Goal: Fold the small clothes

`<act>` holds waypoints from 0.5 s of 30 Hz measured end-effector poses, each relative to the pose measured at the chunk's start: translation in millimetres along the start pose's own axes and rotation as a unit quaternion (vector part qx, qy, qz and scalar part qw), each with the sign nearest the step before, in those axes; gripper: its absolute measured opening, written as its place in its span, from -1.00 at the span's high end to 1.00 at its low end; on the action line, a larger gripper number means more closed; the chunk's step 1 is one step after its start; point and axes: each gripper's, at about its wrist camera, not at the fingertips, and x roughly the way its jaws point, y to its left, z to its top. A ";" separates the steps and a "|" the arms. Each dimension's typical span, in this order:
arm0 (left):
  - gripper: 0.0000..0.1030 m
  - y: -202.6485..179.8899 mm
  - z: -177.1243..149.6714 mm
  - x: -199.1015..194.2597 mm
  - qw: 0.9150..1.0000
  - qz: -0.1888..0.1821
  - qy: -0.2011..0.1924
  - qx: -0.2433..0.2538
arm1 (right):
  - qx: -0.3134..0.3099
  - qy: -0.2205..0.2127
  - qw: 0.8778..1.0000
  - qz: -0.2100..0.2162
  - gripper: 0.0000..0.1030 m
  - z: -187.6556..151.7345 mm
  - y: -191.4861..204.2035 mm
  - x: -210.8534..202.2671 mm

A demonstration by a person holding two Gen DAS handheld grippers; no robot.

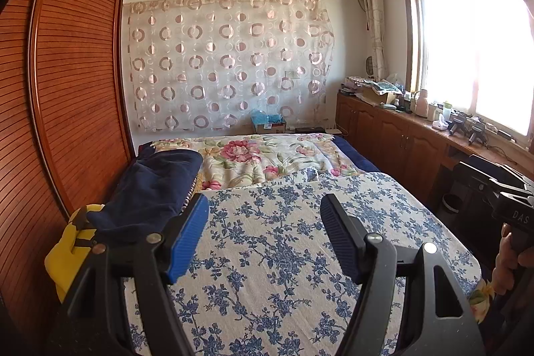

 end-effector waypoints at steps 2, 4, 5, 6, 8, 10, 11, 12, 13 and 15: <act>-0.35 -0.8 -0.4 0.7 1.000 0.001 0.000 0.000 | 0.000 0.000 1.000 -0.001 -0.62 0.2 -0.2 -0.1; -0.35 -0.8 -0.5 0.8 1.000 0.001 0.000 0.000 | 0.000 0.000 1.000 0.000 -0.62 0.2 -0.6 -0.2; -0.35 -0.5 -0.5 0.2 1.000 0.000 0.000 0.000 | 0.000 0.000 1.000 0.000 -0.62 0.1 -0.8 -0.4; -0.35 -0.6 -0.5 0.0 1.000 0.000 0.000 0.001 | -0.001 0.000 1.000 0.000 -0.62 0.1 -0.6 -0.2; -0.35 -1.0 -0.6 0.8 1.000 0.001 0.000 0.000 | 0.000 0.000 1.000 0.000 -0.62 0.2 -0.6 -0.2; -0.35 -0.9 -0.7 0.8 1.000 0.000 0.000 0.000 | -0.001 0.000 1.000 0.000 -0.62 0.2 -0.7 -0.3; -0.35 -0.6 -0.6 0.3 1.000 0.000 -0.001 -0.001 | -0.001 0.000 1.000 0.000 -0.62 0.2 -0.5 -0.1; -0.35 -0.8 -0.8 0.7 1.000 0.000 0.000 -0.001 | -0.001 0.000 1.000 0.000 -0.62 0.2 -0.5 -0.1; -0.35 -0.7 -0.9 0.5 1.000 0.000 0.000 -0.001 | -0.001 0.000 1.000 0.000 -0.62 0.3 -0.5 -0.3; -0.35 -0.7 -0.8 0.5 1.000 0.000 0.000 -0.001 | -0.001 0.000 1.000 0.000 -0.62 0.2 -0.1 -0.2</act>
